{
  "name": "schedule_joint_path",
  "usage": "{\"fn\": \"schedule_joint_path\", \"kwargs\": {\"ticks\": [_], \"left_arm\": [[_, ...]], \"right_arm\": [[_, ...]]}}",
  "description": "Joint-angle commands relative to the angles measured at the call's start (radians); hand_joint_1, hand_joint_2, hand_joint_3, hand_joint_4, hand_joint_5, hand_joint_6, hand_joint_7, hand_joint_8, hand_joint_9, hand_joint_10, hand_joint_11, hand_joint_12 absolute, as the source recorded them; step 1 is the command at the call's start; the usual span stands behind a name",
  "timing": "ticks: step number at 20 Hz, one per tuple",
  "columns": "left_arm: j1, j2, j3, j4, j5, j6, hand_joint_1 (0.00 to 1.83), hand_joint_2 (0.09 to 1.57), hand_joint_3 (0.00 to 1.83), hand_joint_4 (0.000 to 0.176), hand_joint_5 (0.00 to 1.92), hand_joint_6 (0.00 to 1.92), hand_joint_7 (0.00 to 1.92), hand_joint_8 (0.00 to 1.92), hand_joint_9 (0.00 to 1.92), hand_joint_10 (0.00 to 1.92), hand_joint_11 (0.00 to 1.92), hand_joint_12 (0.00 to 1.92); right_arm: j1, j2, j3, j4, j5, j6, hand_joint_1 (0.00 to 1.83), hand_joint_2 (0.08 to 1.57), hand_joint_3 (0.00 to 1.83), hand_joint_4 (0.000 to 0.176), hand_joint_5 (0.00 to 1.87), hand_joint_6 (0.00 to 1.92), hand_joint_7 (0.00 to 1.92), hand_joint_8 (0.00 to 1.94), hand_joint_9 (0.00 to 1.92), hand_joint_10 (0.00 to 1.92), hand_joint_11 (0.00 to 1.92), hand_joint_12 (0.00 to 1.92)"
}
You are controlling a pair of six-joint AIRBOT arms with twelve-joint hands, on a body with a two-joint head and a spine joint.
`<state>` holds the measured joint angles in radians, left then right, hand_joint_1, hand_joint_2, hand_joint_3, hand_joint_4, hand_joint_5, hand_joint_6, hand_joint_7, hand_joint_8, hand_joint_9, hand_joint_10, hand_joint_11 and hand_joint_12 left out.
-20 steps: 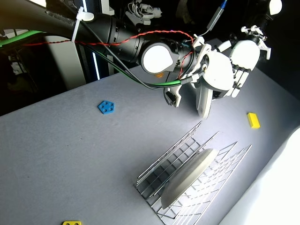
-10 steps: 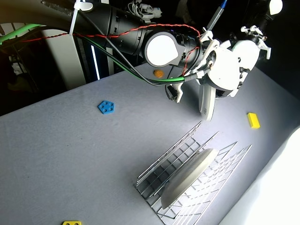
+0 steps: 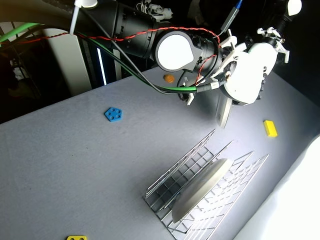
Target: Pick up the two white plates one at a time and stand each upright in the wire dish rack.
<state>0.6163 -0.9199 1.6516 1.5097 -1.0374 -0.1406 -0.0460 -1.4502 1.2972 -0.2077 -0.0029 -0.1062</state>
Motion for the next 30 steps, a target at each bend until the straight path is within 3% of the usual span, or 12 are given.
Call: {"fn": "schedule_joint_path", "kwargs": {"ticks": [1, 4, 5, 7, 11, 12, 15, 19, 22, 27, 29, 30], "left_arm": [[-0.003, 0.008, 0.009, -0.056, -0.031, -0.005, 0.0, 0.96, 0.0, 0.0, 0.07, 0.0, 0.02, 0.0, 0.0, 0.0, 0.0, 0.0], [-0.003, 0.008, 0.009, -0.056, -0.031, -0.005, 0.0, 0.96, 0.0, 0.0, 0.08, 0.01, 0.03, 0.01, 0.01, 0.0, 0.0, 0.0], [-0.003, 0.007, 0.009, -0.055, -0.031, -0.005, 0.0, 0.96, 0.0, 0.0, 0.06, 0.0, 0.02, 0.0, 0.0, 0.0, 0.0, 0.0], [-0.003, 0.007, 0.008, -0.055, -0.031, -0.005, 0.0, 0.96, 0.0, 0.0, 0.07, 0.01, 0.03, 0.01, 0.0, 0.0, 0.0, 0.0], [-0.003, 0.007, 0.005, -0.055, -0.031, -0.005, 0.0, 0.95, 0.0, 0.0, 0.04, 0.0, 0.0, 0.0, 0.0, 0.0, 0.0, 0.0], [-0.003, 0.007, 0.005, -0.055, -0.031, -0.005, 0.0, 0.96, 0.0, 0.0, 0.06, 0.01, 0.02, 0.01, 0.0, 0.0, 0.0, 0.0], [-0.003, 0.008, 0.004, -0.055, -0.031, -0.005, 0.0, 0.96, 0.0, 0.0, 0.07, 0.01, 0.02, 0.01, 0.0, 0.0, 0.0, 0.0], [-0.003, 0.008, 0.003, -0.055, -0.031, -0.005, 0.0, 0.95, 0.0, 0.0, 0.05, 0.0, 0.01, 0.0, 0.0, 0.0, 0.0, 0.0], [-0.003, 0.009, 0.002, -0.055, -0.031, -0.005, 0.0, 0.96, 0.0, 0.0, 0.06, 0.0, 0.02, 0.0, 0.0, 0.0, 0.0, 0.0], [-0.003, 0.01, 0.0, -0.055, -0.031, -0.005, 0.0, 0.96, 0.0, 0.0, 0.05, 0.0, 0.02, 0.01, 0.0, 0.0, 0.0, 0.0], [-0.003, 0.01, -0.002, -0.055, -0.031, -0.005, 0.0, 0.95, 0.0, 0.0, 0.06, 0.01, 0.03, 0.01, 0.0, 0.0, 0.0, 0.0], [-0.003, 0.01, -0.003, -0.055, -0.031, -0.005, 0.0, 0.95, 0.0, 0.0, 0.05, 0.0, 0.02, 0.0, 0.0, 0.0, 0.0, 0.0]], "right_arm": [[0.026, 0.007, 0.004, 0.028, 0.136, 0.02, 1.39, 1.05, 0.0, 0.0, 1.01, 0.9, 1.12, 0.69, 1.08, 0.93, 0.97, 0.98], [0.036, 0.02, 0.014, 0.073, 0.136, 0.02, 1.39, 1.06, 0.0, 0.0, 1.0, 0.92, 1.11, 0.72, 1.06, 0.97, 0.96, 0.98], [0.038, 0.026, 0.015, 0.088, 0.139, 0.02, 1.48, 1.06, 0.01, 0.0, 0.98, 0.89, 1.07, 0.74, 1.07, 0.87, 0.92, 1.32], [0.039, 0.038, 0.015, 0.117, 0.151, 0.019, 1.39, 1.06, 0.0, 0.0, 0.99, 0.92, 1.11, 0.72, 1.05, 0.98, 0.94, 1.03], [0.045, 0.063, 0.015, 0.192, 0.154, 0.019, 1.39, 1.07, 0.0, 0.0, 0.98, 0.94, 1.09, 0.74, 1.06, 0.98, 0.96, 0.98], [0.046, 0.068, 0.015, 0.22, 0.15, 0.015, 1.48, 1.06, 0.01, 0.0, 0.97, 0.91, 1.07, 0.74, 1.06, 0.88, 0.91, 1.33], [0.041, 0.082, 0.015, 0.313, 0.144, -0.029, 1.5, 1.07, 0.0, 0.0, 0.95, 0.9, 1.05, 0.76, 1.05, 0.88, 0.9, 1.43], [0.03, 0.108, 0.015, 0.387, 0.145, -0.038, 1.5, 1.05, 0.0, 0.0, 1.01, 0.85, 1.11, 0.67, 1.07, 0.81, 0.93, 1.38], [0.021, 0.121, 0.015, 0.425, 0.14, -0.038, 1.4, 1.04, 0.0, 0.0, 1.03, 0.84, 1.13, 0.71, 1.15, 0.81, 1.04, 0.9], [0.012, 0.142, 0.015, 0.443, 0.132, -0.038, 1.4, 1.05, 0.0, 0.0, 1.0, 0.92, 1.1, 0.72, 1.12, 0.87, 1.0, 0.9], [0.019, 0.146, 0.015, 0.443, 0.131, -0.038, 1.39, 1.06, 0.0, 0.0, 0.99, 0.94, 1.09, 0.75, 1.11, 0.89, 0.99, 0.92], [0.023, 0.149, 0.015, 0.444, 0.13, -0.038, 1.48, 1.05, 0.01, 0.0, 0.99, 0.88, 1.08, 0.71, 1.13, 0.77, 0.92, 1.33]]}}
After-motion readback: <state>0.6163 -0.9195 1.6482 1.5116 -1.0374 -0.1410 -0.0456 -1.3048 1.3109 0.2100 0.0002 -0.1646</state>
